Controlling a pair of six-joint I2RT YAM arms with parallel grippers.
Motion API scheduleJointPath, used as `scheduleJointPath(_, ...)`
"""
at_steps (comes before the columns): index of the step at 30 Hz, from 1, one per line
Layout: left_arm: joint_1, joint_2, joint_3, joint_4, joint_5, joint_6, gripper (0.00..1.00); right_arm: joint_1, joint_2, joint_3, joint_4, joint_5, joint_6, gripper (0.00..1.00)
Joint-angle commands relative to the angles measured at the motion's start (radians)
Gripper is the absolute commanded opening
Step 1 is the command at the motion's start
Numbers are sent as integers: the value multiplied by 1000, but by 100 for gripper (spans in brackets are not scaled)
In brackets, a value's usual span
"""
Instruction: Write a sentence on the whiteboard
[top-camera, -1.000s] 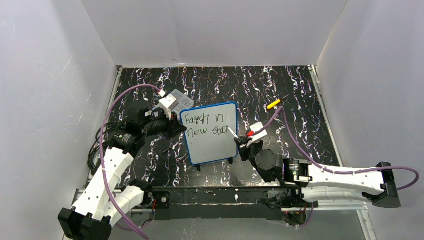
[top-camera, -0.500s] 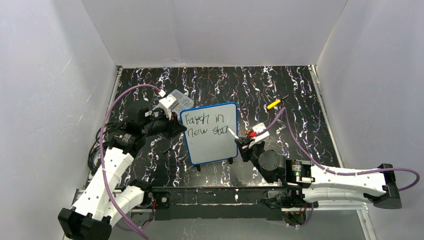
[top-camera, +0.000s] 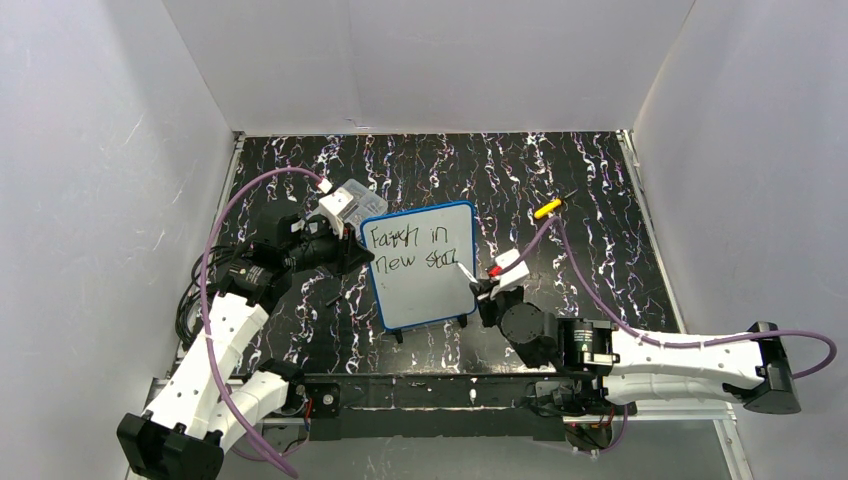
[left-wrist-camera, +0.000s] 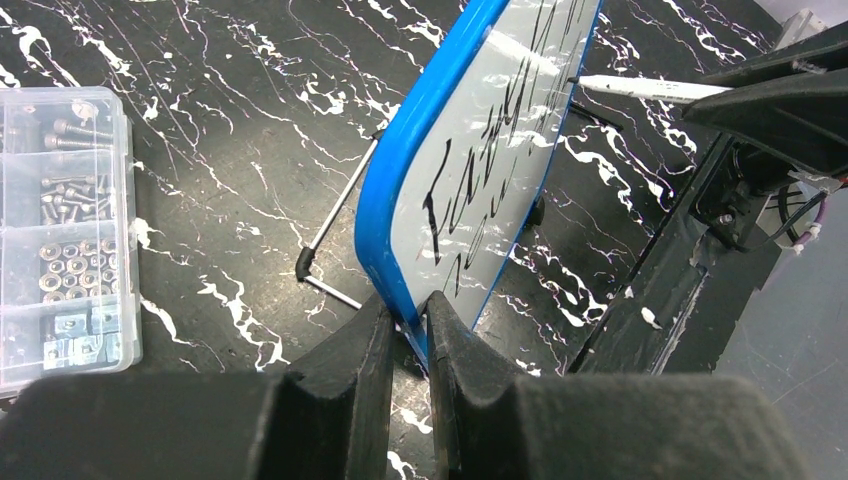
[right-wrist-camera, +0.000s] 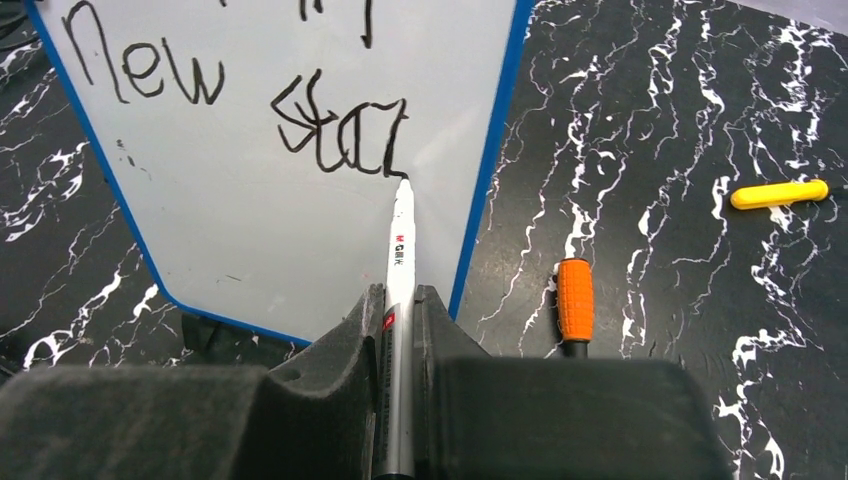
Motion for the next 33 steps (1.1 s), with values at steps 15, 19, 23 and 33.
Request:
scheduleJointPath(15, -10, 16, -23, -79, 4, 20, 0, -7, -95, 6, 131, -2, -92, 1)
scheduleJointPath(19, -10, 16, -23, -79, 5, 19, 0, -7, -87, 8, 192, 5, -138, 1)
scheduleJointPath(23, -10, 16, -23, -79, 4, 20, 0, -7, -38, 34, 192, 60, -162, 1)
scheduleJointPath(33, -10, 15, -24, -79, 4, 19, 0, -7, -12, 40, 41, 80, -40, 1)
